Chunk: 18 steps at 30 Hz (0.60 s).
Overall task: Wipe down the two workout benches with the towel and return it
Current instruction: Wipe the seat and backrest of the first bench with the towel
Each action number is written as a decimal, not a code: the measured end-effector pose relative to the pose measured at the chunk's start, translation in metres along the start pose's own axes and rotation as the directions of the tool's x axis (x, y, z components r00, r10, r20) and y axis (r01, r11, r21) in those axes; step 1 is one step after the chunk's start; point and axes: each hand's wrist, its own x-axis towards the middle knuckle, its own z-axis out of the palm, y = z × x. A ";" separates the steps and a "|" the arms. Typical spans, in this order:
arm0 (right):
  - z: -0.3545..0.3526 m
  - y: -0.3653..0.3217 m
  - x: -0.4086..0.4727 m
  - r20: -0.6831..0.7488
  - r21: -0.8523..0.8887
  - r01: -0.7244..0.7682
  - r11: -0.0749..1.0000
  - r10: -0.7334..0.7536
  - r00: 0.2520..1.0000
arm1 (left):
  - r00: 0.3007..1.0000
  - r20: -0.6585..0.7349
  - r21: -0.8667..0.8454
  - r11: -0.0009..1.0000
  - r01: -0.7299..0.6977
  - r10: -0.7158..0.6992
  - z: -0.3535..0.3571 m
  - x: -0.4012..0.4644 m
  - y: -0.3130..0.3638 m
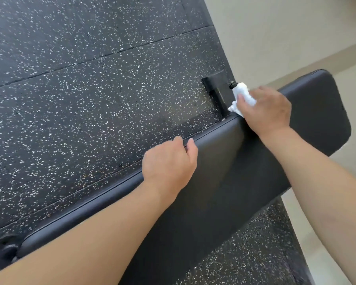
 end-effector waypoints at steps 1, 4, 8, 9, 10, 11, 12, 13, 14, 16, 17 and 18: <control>0.001 0.003 0.004 -0.008 -0.010 -0.028 1.000 0.028 1.000 | 1.000 -0.012 0.006 1.000 -0.005 0.005 0.000 0.000 0.001; 0.004 -0.009 0.001 -0.012 0.026 -0.088 0.996 0.089 0.996 | 1.000 -0.024 -0.017 1.000 -0.009 0.008 0.001 -0.001 -0.003; -0.001 -0.036 -0.026 -0.018 0.070 -0.119 0.990 0.120 0.993 | 1.000 -0.026 -0.007 1.000 -0.013 0.013 -0.001 -0.001 0.001; -0.002 -0.049 -0.042 -0.029 0.075 -0.097 0.992 0.100 0.995 | 0.999 -0.030 0.004 1.000 -0.014 0.014 0.000 -0.001 0.001; -0.003 -0.064 -0.061 -0.044 0.110 -0.068 0.992 0.074 0.996 | 0.999 -0.031 0.014 1.000 -0.014 0.014 0.001 -0.001 0.001; -0.004 -0.076 -0.082 -0.059 0.185 -0.031 0.982 0.043 0.997 | 0.999 -0.032 0.018 1.000 -0.012 0.013 0.001 -0.001 0.001; -0.004 -0.084 -0.102 -0.081 0.262 0.014 0.965 0.007 0.997 | 0.999 -0.037 0.015 1.000 -0.012 0.012 0.003 -0.001 0.000; -0.003 -0.087 -0.118 -0.107 0.317 0.060 0.946 -0.028 0.994 | 0.999 -0.044 0.010 1.000 -0.011 0.012 0.004 -0.001 0.000; -0.002 -0.084 -0.128 -0.125 0.348 0.109 0.931 -0.070 0.990 | 0.999 -0.052 0.005 1.000 -0.010 0.010 0.005 -0.001 0.000; -0.001 -0.067 -0.131 -0.160 0.327 0.208 0.922 -0.163 0.974 | 0.997 -0.074 0.003 1.000 -0.006 0.006 0.005 -0.003 0.001; 0.000 -0.055 -0.128 -0.180 0.288 0.220 0.932 -0.173 0.968 | 0.996 -0.086 0.008 1.000 -0.008 0.009 0.005 -0.003 0.002; 0.001 -0.041 -0.123 -0.204 0.255 0.186 0.949 -0.135 0.970 | 0.995 -0.096 0.017 1.000 -0.008 0.010 0.004 -0.003 0.002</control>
